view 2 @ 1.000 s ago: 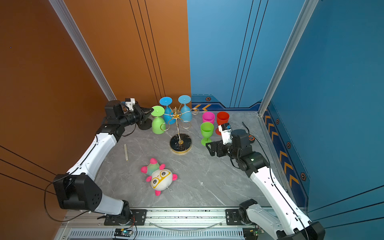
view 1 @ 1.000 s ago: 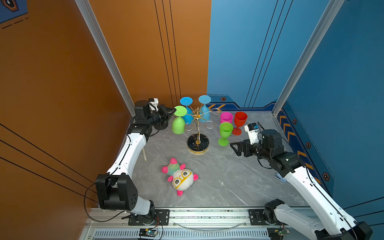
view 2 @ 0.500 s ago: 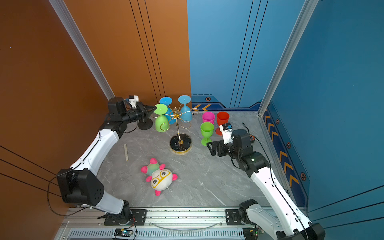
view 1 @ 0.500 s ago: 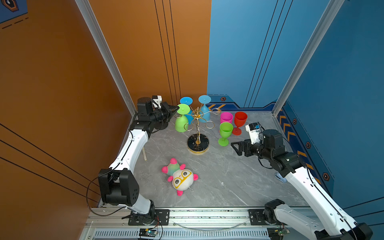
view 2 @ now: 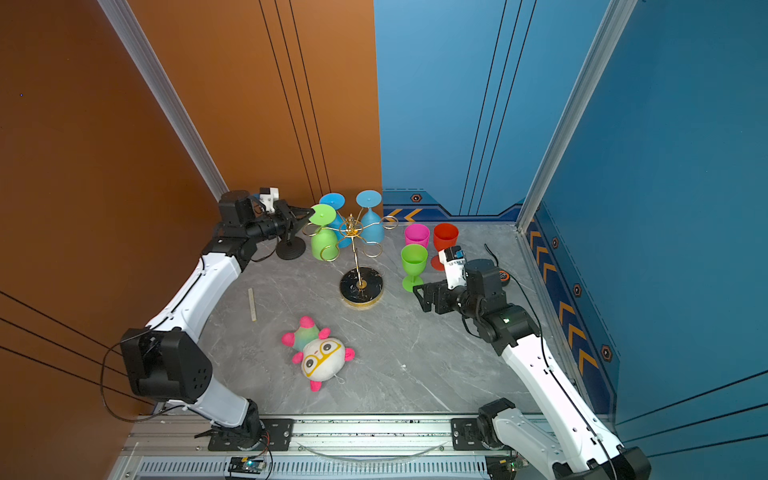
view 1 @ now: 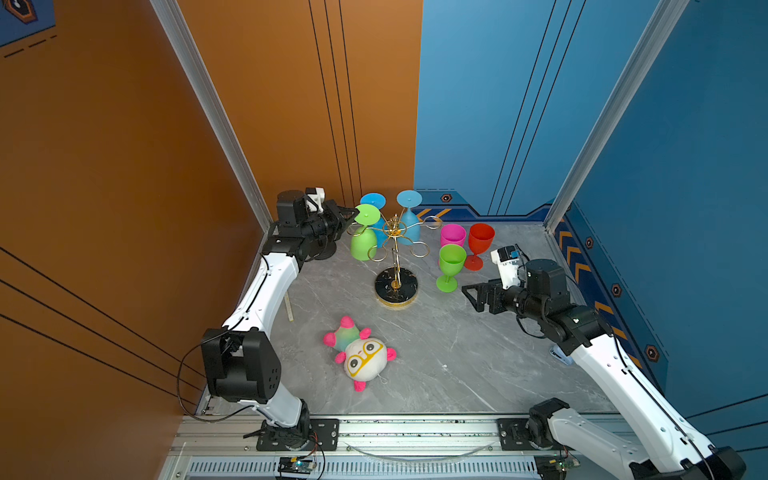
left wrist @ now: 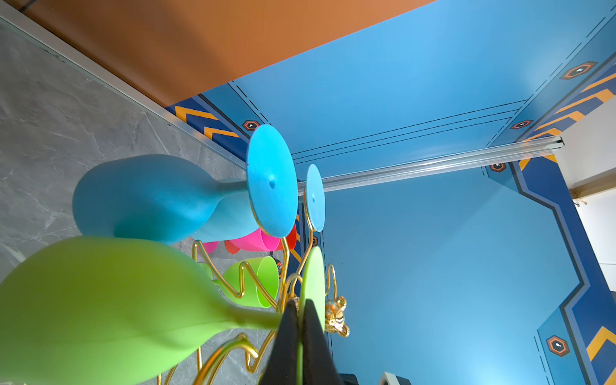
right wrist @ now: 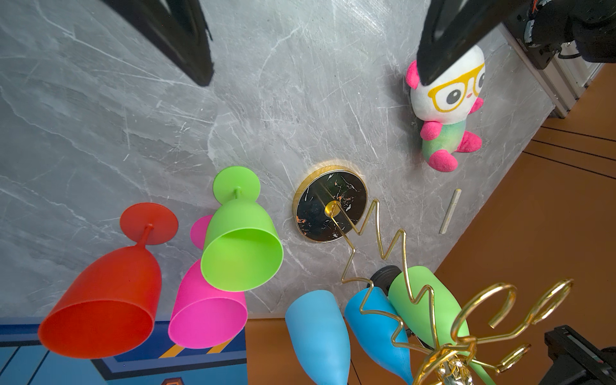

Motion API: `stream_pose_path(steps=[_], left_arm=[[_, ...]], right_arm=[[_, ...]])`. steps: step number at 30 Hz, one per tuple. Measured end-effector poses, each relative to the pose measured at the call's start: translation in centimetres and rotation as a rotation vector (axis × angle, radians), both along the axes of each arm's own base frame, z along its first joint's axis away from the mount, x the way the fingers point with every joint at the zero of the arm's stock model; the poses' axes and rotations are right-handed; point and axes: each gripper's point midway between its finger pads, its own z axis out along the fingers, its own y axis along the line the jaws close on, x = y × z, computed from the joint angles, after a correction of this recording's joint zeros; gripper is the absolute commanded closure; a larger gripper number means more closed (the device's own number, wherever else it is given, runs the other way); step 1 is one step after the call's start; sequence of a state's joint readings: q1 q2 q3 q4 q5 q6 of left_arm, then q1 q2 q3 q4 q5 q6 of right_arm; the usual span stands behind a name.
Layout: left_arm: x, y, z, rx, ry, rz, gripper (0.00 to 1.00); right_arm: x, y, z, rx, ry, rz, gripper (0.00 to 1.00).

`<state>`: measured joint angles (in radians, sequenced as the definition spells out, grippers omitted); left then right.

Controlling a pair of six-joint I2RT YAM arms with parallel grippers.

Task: Take the wine glass off the wine glass rack
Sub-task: 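Lift the green glass off the rack with the left gripper and pull it back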

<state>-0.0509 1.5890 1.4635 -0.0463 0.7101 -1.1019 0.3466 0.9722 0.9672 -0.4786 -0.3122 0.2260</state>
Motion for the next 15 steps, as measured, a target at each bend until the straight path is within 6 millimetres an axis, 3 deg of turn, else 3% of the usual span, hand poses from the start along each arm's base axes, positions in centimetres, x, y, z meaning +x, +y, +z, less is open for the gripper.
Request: stream_pose_path(steps=[8,15], left_arm=[[0.6,1.3,0.1,0.002,-0.002,0.05,1.0],[0.4,4.4,0.3,0.023,-0.016,0.17,1.0]], right_arm=[[-0.1,0.0,0.0,0.004,0.002,0.001,0.05],[-0.1,0.0,-0.3,0.006,0.009,-0.002,0.04]])
